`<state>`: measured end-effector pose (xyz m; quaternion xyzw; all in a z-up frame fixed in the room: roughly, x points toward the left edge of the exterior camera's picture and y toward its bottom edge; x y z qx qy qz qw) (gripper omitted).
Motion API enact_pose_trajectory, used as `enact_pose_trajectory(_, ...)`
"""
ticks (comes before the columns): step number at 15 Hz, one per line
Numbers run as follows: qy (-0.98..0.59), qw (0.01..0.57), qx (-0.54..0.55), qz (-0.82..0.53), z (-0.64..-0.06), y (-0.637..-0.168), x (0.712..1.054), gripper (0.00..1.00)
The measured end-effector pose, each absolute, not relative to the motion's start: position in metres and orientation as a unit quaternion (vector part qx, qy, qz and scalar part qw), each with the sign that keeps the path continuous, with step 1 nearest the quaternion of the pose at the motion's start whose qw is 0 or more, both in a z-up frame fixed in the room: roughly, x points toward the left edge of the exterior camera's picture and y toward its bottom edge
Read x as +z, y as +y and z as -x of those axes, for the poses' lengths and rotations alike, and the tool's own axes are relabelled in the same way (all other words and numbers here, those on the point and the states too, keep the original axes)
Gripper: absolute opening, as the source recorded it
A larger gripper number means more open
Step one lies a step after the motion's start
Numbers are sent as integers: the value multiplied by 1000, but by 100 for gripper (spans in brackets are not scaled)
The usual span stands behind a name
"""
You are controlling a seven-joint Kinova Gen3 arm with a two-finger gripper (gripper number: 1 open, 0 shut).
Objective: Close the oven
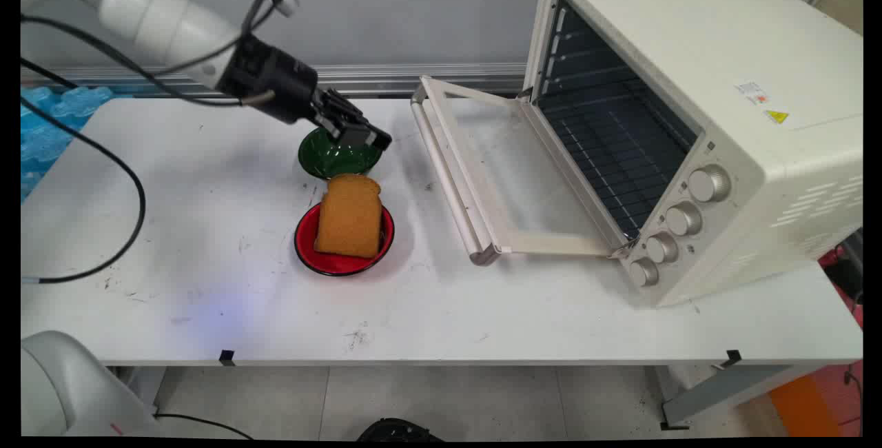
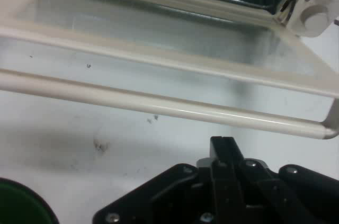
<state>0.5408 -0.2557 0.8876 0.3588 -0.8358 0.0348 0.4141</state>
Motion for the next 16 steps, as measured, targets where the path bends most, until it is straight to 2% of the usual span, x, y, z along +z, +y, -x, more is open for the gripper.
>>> enact_pose_trajectory(7,-837,422,49,-343,-530,-258,839,0)
enact_pose_trajectory(16,-855,403,68,-320,-511,-268,787,0)
